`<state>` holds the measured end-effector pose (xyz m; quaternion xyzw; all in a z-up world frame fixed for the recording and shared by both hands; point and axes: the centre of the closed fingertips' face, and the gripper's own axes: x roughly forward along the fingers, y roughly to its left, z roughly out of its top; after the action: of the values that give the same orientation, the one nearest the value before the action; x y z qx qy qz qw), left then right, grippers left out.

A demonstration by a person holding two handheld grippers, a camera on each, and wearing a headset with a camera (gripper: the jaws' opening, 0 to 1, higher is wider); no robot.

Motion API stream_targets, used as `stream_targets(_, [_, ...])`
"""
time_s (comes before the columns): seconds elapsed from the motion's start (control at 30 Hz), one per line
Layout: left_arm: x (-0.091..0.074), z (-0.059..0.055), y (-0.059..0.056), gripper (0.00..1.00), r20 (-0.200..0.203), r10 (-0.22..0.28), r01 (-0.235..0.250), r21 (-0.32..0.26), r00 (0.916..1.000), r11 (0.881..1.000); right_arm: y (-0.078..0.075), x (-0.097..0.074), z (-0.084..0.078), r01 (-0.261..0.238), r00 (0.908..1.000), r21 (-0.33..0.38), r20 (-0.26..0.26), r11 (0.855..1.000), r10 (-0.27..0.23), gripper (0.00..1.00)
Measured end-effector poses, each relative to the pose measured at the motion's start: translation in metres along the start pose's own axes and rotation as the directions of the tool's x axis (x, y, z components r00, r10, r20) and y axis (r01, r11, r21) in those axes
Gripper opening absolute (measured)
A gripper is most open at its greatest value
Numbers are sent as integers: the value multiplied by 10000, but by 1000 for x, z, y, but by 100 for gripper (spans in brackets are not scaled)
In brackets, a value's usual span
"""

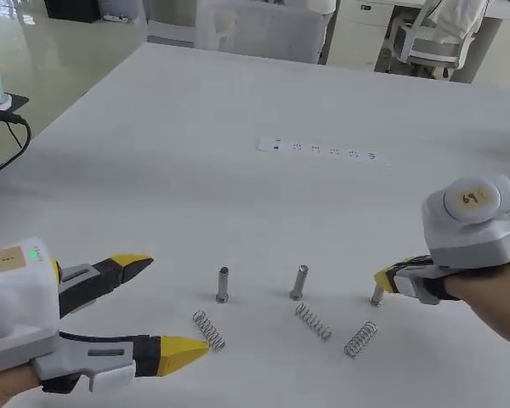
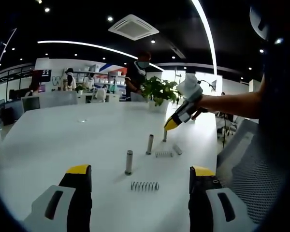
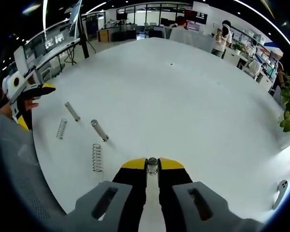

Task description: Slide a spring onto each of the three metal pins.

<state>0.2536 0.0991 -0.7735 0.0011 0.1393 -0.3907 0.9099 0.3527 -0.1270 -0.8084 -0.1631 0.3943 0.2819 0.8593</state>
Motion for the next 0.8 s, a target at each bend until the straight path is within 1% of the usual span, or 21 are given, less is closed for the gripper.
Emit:
stream_targets(0.37, [1,0,0,80,-17,-38,38,-6,10000,10000,-3,0,-5,51,10000,-133,-45,9999,-52,6])
stream_targets(0.8, [3,-1,0,80,-13,-55,55,-4,10000,10000,-3,-3,-7,63,10000,-306,43,9995,-61,11])
